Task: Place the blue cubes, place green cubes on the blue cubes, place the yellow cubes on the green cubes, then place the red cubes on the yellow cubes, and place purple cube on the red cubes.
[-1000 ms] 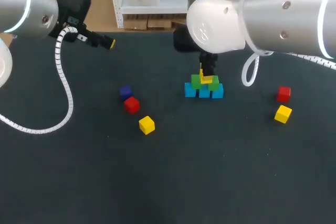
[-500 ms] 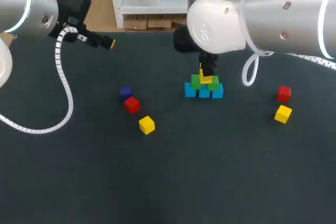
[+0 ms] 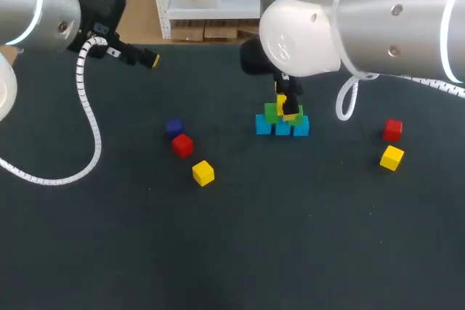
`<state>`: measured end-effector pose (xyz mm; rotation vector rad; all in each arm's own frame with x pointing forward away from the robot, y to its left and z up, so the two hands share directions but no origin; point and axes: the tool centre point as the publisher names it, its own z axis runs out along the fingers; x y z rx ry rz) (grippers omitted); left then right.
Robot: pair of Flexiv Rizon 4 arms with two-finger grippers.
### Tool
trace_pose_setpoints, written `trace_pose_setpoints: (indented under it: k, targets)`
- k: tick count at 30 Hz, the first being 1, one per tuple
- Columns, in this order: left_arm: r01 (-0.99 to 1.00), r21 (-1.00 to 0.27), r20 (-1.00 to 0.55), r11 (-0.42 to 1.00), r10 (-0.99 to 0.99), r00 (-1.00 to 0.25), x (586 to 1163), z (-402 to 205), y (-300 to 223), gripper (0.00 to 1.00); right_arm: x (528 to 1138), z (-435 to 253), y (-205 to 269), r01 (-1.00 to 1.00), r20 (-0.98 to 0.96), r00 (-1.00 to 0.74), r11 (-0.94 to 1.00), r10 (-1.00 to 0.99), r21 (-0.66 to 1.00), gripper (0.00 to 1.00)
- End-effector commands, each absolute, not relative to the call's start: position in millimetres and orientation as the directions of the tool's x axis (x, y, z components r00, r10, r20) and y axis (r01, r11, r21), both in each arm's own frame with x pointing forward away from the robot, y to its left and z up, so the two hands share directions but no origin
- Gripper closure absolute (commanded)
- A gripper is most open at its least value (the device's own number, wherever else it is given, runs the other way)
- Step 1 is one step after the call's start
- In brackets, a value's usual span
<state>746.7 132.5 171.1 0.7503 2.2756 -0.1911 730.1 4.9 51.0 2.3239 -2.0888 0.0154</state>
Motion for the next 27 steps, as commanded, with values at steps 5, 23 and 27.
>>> trace_pose_setpoints:
  k: [5, 23, 27]
  targets:
    - [0.572, 0.076, -0.682, 0.817, 0.461, -0.568, 747.1, 171.0, 133.9, 0.00, 727.8, 72.3, -8.8, -0.998, -0.026, 0.058, -0.057, -0.998, -0.038, 0.00]
    - [0.572, 0.076, -0.682, 0.817, 0.461, -0.568, 747.1, 171.0, 133.9, 0.00, 706.9, 100.5, -56.4, -0.979, -0.191, -0.183, 0.197, -0.964, -0.060, 0.00]
    - [0.572, 0.076, -0.682, 0.817, 0.461, -0.568, 747.1, 171.0, 133.9, 0.00, 700.3, 108.0, -64.5, -0.976, -0.189, -0.184, 0.202, -0.965, -0.080, 0.00]
